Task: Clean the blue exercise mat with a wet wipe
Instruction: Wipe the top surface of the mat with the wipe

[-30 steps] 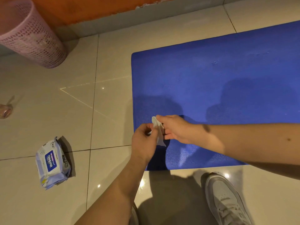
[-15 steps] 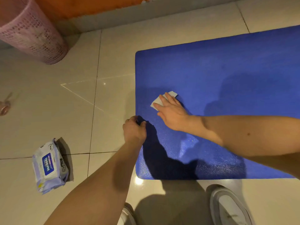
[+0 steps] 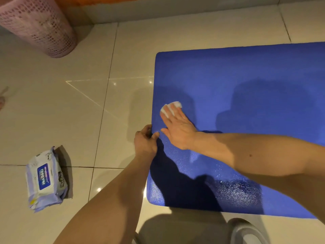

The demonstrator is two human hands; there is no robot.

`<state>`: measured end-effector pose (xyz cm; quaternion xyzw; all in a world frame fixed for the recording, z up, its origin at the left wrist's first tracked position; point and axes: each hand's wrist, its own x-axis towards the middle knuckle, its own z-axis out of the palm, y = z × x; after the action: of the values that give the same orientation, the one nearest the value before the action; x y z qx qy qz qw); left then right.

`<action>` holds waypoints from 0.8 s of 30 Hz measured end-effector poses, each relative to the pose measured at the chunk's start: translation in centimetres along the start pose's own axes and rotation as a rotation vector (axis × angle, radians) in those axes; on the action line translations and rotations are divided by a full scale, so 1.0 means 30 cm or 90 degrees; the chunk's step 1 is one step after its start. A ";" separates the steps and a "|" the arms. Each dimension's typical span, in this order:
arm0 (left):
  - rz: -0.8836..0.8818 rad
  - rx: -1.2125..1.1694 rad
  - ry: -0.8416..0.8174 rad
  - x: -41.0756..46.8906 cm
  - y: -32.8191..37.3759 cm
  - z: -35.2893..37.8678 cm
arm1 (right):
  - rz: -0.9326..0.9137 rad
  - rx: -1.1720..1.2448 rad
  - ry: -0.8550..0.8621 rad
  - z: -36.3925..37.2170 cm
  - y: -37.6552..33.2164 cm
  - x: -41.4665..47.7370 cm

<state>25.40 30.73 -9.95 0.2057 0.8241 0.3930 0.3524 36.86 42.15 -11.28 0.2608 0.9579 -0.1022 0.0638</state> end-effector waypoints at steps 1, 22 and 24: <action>0.005 -0.012 -0.001 0.004 -0.001 -0.002 | -0.046 -0.020 0.006 0.009 -0.017 0.021; -0.049 -0.119 -0.005 0.018 0.012 -0.020 | -0.006 -0.089 0.121 -0.062 0.195 0.145; -0.071 -0.119 0.020 0.029 0.018 -0.015 | 0.102 -0.088 0.109 -0.097 0.339 0.160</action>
<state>24.53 31.36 -9.68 0.1196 0.7997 0.4510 0.3780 37.75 53.73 -10.96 0.3390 0.9407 -0.0080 0.0077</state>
